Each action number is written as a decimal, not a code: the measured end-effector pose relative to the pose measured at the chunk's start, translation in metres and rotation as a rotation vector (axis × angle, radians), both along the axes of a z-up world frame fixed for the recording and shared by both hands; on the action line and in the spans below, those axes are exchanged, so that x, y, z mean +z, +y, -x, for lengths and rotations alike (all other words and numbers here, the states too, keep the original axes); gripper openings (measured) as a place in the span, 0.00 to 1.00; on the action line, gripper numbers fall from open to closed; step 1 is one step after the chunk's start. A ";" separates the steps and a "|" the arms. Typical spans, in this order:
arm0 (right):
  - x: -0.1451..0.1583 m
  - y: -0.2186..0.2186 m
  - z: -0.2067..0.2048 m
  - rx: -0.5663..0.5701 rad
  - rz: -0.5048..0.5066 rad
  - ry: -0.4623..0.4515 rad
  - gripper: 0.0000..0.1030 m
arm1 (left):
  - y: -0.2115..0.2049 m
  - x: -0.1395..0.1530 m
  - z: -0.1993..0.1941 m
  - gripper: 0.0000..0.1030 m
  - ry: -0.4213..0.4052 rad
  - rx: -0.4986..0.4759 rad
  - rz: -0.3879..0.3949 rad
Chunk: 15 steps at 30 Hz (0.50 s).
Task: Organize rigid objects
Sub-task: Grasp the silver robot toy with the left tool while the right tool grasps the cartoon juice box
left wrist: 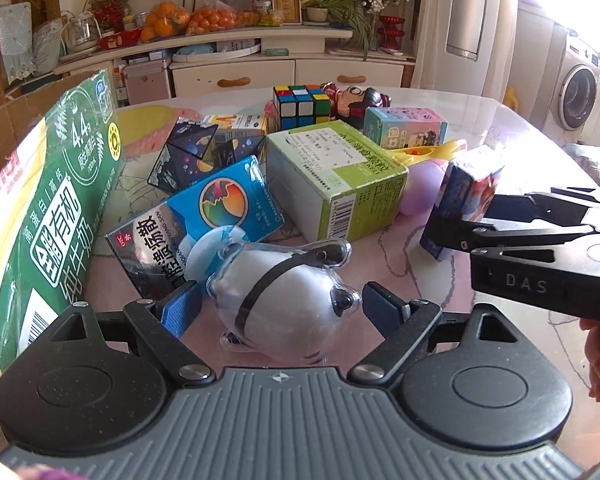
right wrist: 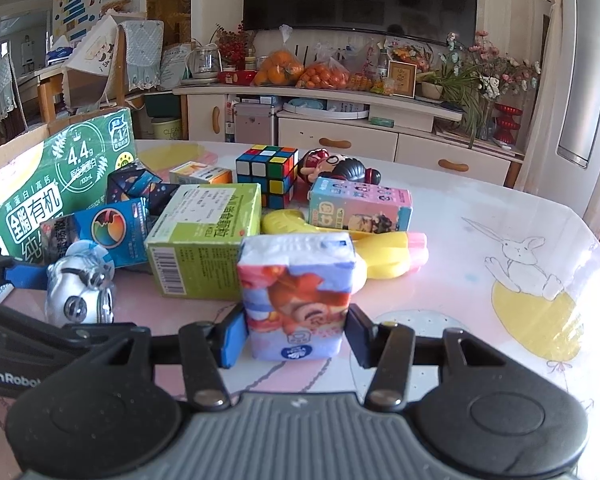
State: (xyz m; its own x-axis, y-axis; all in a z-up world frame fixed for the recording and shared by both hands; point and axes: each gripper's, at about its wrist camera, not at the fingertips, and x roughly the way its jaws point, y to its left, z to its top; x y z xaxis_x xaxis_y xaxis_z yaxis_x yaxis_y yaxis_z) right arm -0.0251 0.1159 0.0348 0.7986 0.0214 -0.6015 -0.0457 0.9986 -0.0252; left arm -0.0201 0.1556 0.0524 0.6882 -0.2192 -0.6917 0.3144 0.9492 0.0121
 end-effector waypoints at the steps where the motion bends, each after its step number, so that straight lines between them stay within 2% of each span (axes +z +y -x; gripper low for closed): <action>1: 0.000 0.000 -0.001 -0.001 -0.003 0.003 0.50 | 0.000 -0.001 -0.001 1.00 0.005 0.006 -0.003; 3: 0.000 0.000 -0.002 0.002 -0.010 0.003 0.50 | -0.001 -0.003 -0.003 1.00 0.012 0.017 -0.010; 10: -0.002 0.004 -0.006 0.005 -0.007 0.004 0.56 | -0.003 -0.003 -0.010 0.80 0.036 0.034 -0.021; 15: -0.002 0.006 -0.007 0.000 0.000 -0.006 0.55 | -0.005 -0.001 -0.011 0.80 0.046 0.035 -0.041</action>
State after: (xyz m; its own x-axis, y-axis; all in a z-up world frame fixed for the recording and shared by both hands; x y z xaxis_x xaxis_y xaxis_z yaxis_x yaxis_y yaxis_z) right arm -0.0184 0.1216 0.0325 0.8024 0.0211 -0.5965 -0.0453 0.9986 -0.0256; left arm -0.0087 0.1505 0.0510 0.6622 -0.1659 -0.7308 0.2819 0.9587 0.0378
